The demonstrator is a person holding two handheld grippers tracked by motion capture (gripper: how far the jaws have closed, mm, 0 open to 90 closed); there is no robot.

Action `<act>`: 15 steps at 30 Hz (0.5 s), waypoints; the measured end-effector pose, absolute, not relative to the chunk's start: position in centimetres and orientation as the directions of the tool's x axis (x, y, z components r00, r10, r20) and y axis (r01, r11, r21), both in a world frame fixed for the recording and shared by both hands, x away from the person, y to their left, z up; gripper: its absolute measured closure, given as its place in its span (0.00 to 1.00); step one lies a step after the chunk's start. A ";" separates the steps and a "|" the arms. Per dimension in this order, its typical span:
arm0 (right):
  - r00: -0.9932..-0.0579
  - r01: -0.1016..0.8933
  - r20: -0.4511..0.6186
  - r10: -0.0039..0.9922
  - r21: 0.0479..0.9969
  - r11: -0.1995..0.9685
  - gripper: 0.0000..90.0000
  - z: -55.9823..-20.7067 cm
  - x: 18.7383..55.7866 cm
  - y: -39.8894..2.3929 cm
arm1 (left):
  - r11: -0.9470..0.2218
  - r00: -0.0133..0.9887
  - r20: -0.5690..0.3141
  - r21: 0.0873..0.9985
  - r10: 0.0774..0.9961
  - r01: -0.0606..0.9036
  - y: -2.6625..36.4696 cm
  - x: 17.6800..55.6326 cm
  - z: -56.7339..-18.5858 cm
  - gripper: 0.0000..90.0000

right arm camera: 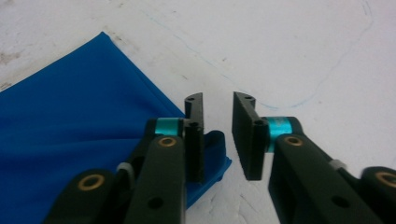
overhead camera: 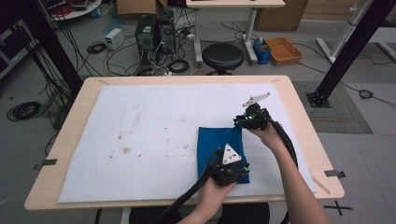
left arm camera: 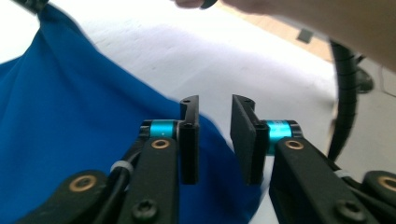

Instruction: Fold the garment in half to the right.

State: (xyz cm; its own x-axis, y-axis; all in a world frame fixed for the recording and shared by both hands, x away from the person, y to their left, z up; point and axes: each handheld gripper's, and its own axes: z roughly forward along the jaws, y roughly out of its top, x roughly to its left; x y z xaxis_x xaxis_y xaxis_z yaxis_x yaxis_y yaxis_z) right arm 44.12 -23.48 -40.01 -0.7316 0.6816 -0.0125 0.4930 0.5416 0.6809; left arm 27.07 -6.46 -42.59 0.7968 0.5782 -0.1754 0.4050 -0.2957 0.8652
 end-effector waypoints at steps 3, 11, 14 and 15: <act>-0.704 0.511 -0.014 0.710 0.684 0.521 0.76 -39.7 44.0 -23.8 | -0.276 0.809 -0.186 0.877 0.558 0.393 -5.7 27.1 -41.9 0.74; -0.630 0.535 -0.008 0.777 0.720 0.442 0.71 -37.6 41.9 -24.0 | -0.226 0.779 -0.168 0.901 0.604 0.369 -1.5 27.8 -39.9 0.67; -0.604 0.539 0.006 0.797 0.740 0.403 0.74 -37.6 40.5 -23.4 | -0.189 0.751 -0.170 0.911 0.638 0.366 0.6 28.3 -39.3 0.66; -0.593 0.543 0.008 0.805 0.742 0.393 0.76 -37.9 40.2 -23.1 | -0.178 0.741 -0.170 0.914 0.649 0.365 1.3 28.5 -39.2 0.66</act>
State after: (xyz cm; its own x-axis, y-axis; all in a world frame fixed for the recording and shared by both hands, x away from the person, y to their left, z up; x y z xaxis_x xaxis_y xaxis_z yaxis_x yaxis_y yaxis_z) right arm 40.20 -23.13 -37.85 -0.5935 0.8048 0.0078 0.5432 0.3934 0.7418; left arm 28.50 1.29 -39.17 0.7412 0.6495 -0.1695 0.3651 -0.1783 0.9137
